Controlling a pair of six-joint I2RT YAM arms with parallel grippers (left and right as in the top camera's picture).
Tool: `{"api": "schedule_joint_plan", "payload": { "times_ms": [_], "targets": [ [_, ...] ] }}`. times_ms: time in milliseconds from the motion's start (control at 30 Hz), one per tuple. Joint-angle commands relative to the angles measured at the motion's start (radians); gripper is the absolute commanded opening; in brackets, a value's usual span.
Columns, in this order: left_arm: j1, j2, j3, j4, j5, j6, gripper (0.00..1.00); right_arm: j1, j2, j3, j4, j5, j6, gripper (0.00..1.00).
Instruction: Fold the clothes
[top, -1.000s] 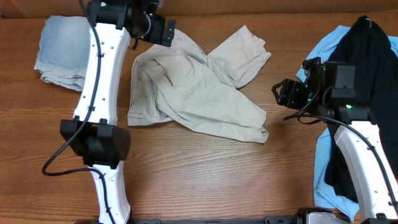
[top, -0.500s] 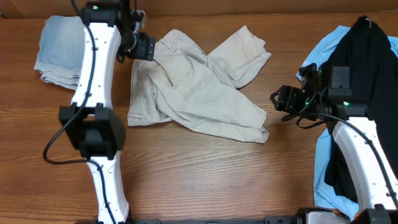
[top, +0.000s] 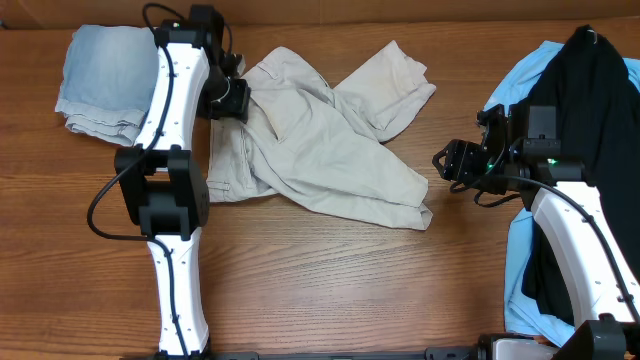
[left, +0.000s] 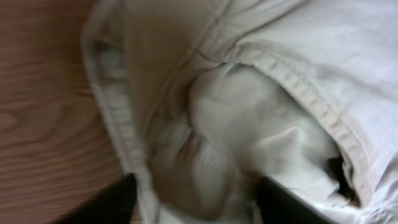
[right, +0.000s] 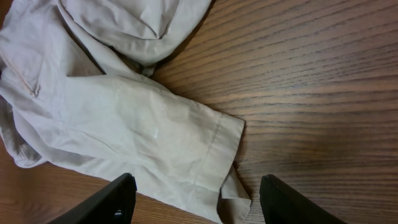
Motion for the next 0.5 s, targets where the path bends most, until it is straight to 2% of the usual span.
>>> {"api": "schedule_joint_plan", "payload": {
  "times_ms": [0, 133, 267, 467],
  "targets": [
    [-0.013, 0.02, 0.0, -0.003, 0.06, -0.001, 0.04, 0.004, -0.001, -0.005, 0.005, -0.002, -0.01, 0.68],
    [-0.014, -0.008, 0.075, -0.041, 0.059, -0.001, 0.04, 0.004, -0.001, -0.005, 0.005, -0.002, -0.01, 0.68],
    [-0.014, -0.059, 0.259, -0.111, 0.062, -0.001, 0.04, 0.004, -0.001, -0.005, 0.005, -0.001, -0.01, 0.68],
    [-0.06, -0.133, 0.475, -0.21, 0.179, -0.001, 0.04, -0.015, -0.001, -0.005, 0.014, -0.002, -0.009, 0.67]
  ]
}}
